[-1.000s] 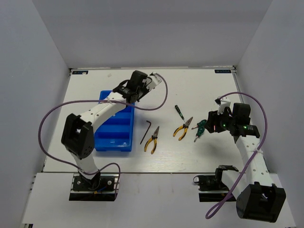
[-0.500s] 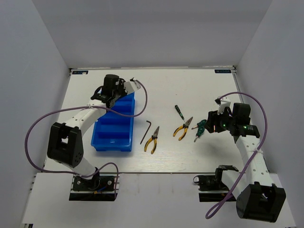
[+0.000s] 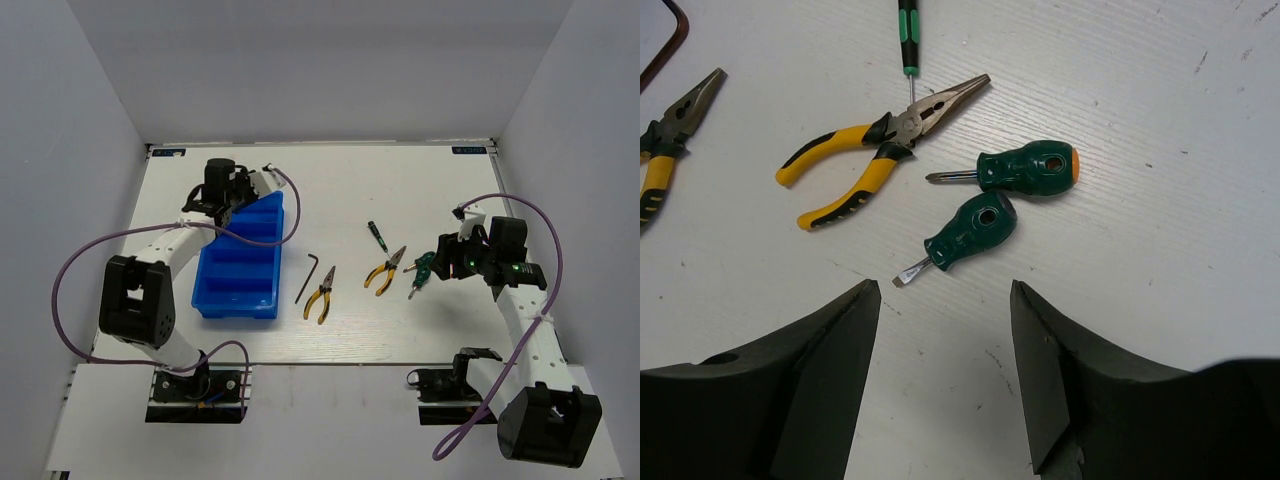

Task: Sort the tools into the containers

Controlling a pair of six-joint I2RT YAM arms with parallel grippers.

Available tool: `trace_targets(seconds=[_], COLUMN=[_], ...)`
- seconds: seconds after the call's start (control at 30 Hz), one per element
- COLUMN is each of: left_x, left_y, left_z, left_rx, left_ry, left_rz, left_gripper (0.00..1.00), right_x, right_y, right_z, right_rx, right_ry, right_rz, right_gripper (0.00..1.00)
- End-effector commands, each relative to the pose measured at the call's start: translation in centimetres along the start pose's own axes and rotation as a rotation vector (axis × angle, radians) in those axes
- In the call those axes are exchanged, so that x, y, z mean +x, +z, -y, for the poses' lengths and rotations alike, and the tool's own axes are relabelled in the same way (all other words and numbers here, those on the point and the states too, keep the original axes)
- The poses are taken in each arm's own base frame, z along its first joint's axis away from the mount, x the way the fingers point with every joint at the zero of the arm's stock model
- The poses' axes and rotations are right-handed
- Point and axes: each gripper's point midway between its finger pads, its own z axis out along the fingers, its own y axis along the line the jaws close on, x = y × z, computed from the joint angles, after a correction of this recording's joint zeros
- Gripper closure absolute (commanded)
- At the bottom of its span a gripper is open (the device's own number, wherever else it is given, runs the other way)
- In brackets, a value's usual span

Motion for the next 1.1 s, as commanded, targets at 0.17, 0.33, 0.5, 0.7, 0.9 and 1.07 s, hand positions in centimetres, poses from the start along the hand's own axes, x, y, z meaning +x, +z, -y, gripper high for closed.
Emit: trace_targets(seconds=[0.17, 0.33, 0.5, 0.7, 0.9, 1.07], left_x=[-1.0, -0.3, 0.2, 0.5, 0.8, 1.3], left_y=[1.0, 1.6, 2.0, 2.3, 3.0, 3.1], left_z=[-1.5, -1.2, -0.1, -0.5, -0.3, -0.3], left_rx=[-0.039, -0.022, 0.014, 0.006, 0.023, 0.03], left_ry=[-0.047, -0.076, -0.105, -0.13, -0.153, -0.168], left_rz=[0.102, 0.115, 0.151, 0.194, 0.226, 0.241], left_gripper=[1.0, 1.0, 1.0, 1.0, 1.0, 1.0], right_x=[-1.4, -1.4, -1.3, -1.2, -1.2, -1.1], right_y=[-0.3, -0.2, -0.2, -0.1, -0.1, 0.0], right_z=[0.5, 0.5, 0.6, 0.6, 0.7, 0.9], right_rx=[0.02, 0.021, 0.023, 0.023, 0.029, 0.032], right_ry=[-0.02, -0.017, -0.018, -0.019, -0.02, -0.017], right_rz=[0.034, 0.03, 0.028, 0.024, 0.022, 0.018], right_gripper=[0.39, 0.39, 0.39, 0.39, 0.39, 0.39])
